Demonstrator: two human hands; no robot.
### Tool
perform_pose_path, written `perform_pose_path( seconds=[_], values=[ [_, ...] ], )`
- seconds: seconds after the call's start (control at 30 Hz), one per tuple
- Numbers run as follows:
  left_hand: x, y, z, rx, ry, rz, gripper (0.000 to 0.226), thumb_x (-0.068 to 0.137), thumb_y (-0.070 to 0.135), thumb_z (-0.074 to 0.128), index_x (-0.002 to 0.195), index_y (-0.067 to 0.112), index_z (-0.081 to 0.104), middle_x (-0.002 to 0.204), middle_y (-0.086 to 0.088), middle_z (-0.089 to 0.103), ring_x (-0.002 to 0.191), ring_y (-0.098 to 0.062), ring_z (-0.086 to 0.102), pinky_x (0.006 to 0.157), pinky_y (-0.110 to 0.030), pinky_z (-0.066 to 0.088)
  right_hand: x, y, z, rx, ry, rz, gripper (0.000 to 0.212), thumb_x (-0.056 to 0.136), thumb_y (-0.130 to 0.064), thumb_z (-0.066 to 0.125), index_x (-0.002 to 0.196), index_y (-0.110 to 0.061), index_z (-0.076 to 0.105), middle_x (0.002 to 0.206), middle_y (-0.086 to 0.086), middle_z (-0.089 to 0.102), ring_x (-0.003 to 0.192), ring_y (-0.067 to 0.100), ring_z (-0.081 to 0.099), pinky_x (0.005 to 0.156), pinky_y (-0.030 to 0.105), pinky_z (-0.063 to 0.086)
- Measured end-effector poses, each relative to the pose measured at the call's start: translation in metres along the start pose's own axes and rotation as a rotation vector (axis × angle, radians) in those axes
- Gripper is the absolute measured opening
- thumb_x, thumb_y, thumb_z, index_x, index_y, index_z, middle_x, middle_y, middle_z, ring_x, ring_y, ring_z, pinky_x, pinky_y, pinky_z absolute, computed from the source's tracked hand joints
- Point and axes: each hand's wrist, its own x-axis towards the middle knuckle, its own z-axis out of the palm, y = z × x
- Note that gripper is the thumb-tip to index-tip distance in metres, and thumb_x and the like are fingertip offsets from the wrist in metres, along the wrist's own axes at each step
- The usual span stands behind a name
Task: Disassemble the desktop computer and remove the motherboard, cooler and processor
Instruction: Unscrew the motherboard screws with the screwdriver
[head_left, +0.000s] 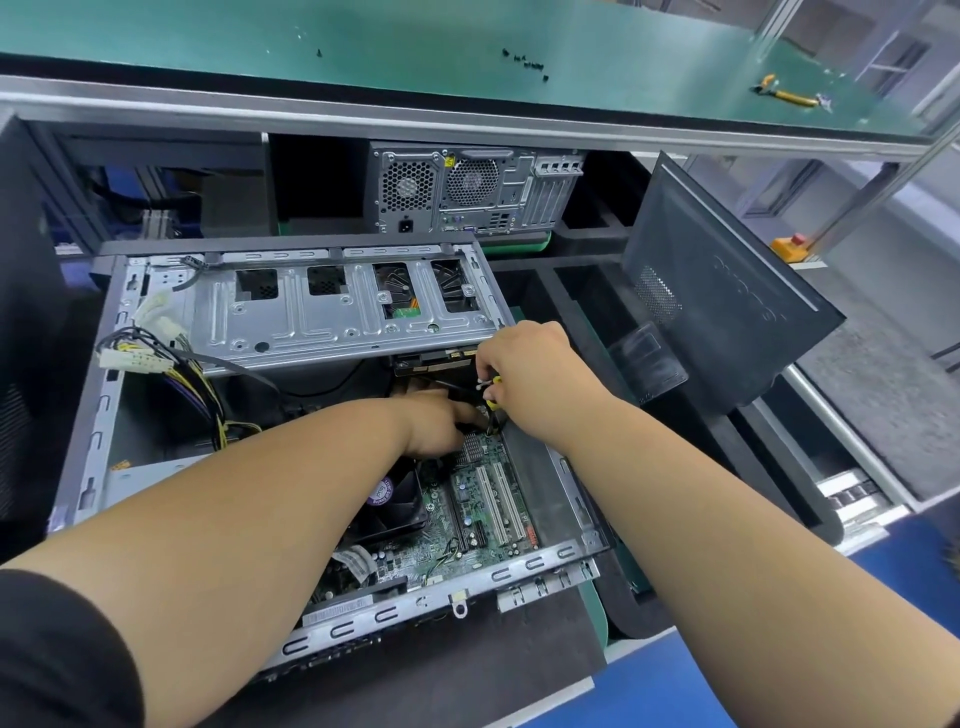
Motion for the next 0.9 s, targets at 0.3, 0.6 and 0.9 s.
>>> perform_pose_path(
  seconds=[0.3,0.6,0.9],
  values=[
    [0.005,-0.001,0.004,0.034,0.001,-0.007,0.051,0.091,0.036,0.046,0.136,0.057,0.037,0.141,-0.007,0.035,0.135,-0.037,0.027,0.111,-0.046,0.028,0.003,0.0,0.006,-0.068,0.012,-0.119,0.015,0.09,-0.027,0.066,0.105,-0.029,0.066,0.107,-0.006,0.064,0.105,0.022,0.052,0.086,0.033,0.033],
    [0.005,-0.004,0.005,0.033,0.003,0.005,0.052,0.09,0.036,0.046,0.135,0.061,0.036,0.151,-0.005,0.028,0.14,-0.038,0.019,0.112,-0.051,0.024,-0.003,0.005,0.007,0.107,0.159,-0.218,0.026,0.093,-0.028,0.063,0.114,-0.013,0.055,0.114,0.005,0.051,0.095,0.026,0.051,0.092,0.035,0.033],
    [0.005,-0.001,0.004,0.035,-0.008,-0.02,0.054,0.09,0.036,0.045,0.135,0.064,0.034,0.153,-0.005,0.026,0.144,-0.038,0.011,0.117,-0.054,0.01,-0.003,0.005,-0.009,0.174,0.098,-0.139,0.025,0.083,-0.007,0.064,0.103,-0.022,0.064,0.112,-0.004,0.058,0.096,0.021,0.055,0.089,0.027,0.034]
  ],
)
